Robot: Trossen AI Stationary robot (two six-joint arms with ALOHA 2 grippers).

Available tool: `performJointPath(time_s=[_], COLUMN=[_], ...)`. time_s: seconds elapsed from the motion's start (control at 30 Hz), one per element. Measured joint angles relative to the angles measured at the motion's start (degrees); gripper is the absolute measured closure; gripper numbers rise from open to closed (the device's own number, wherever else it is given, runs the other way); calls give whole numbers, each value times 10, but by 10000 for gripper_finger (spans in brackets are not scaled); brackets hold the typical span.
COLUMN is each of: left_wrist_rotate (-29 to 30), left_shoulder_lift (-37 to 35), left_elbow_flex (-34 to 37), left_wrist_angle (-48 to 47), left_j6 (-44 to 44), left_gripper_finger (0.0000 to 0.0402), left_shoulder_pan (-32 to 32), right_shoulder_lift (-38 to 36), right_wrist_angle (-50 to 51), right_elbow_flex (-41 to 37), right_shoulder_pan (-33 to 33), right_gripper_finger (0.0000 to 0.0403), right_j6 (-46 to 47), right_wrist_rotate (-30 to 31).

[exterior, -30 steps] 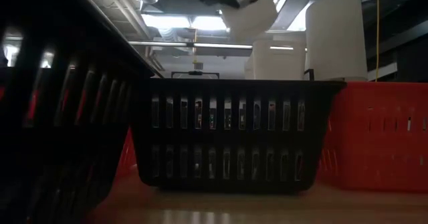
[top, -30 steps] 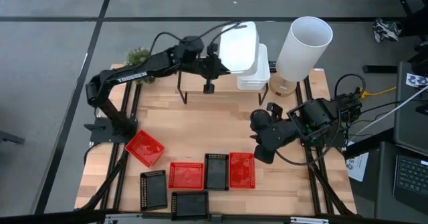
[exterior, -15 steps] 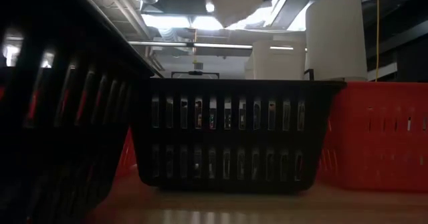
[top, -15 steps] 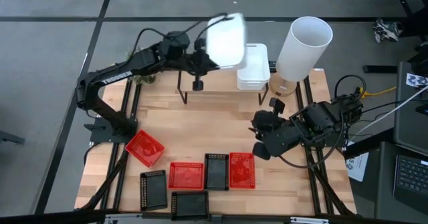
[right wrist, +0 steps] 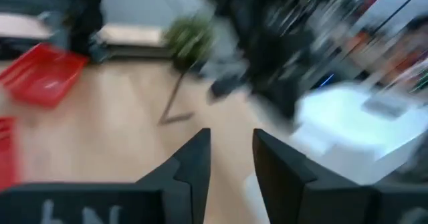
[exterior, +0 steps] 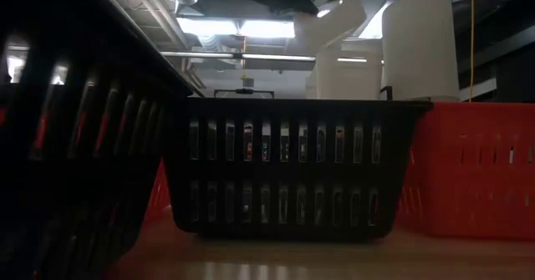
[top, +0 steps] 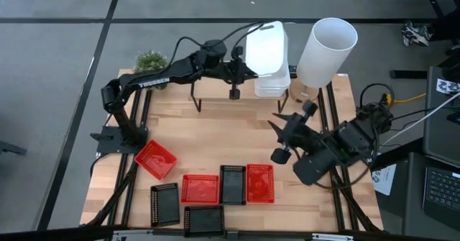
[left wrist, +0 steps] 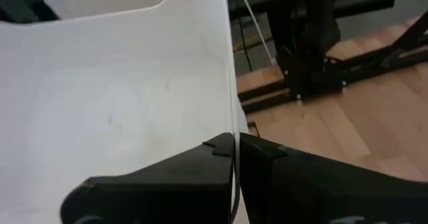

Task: Stack baskets on shelf by color
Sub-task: Stack the white bin on top of the stacked white bins on the shelf

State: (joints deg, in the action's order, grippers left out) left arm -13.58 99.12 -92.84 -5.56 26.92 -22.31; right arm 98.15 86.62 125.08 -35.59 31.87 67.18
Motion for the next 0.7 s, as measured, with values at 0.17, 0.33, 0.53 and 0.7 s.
performJointPath(time_s=[0.17, 0.33, 0.53, 0.7], left_wrist_rotate=[0, -1, 0, 17], left_shoulder_lift=[9, 8, 8, 8], left_elbow_flex=[-1, -1, -1, -1], left_wrist_angle=[6, 15, 12, 13], left_j6=[-7, -11, -21, -45], left_gripper_finger=[401, 401, 401, 401], left_shoulder_pan=[2, 2, 6, 11], right_shoulder_lift=[0, 0, 0, 0], right_wrist_angle=[-42, -56, -57, -56], right_elbow_flex=[0, 0, 0, 0], right_shoulder_pan=[-29, -33, -33, -33], right_gripper_finger=[292, 292, 292, 292], right_j6=[-97, -109, -97, -97], right_wrist_rotate=[151, 152, 128, 127])
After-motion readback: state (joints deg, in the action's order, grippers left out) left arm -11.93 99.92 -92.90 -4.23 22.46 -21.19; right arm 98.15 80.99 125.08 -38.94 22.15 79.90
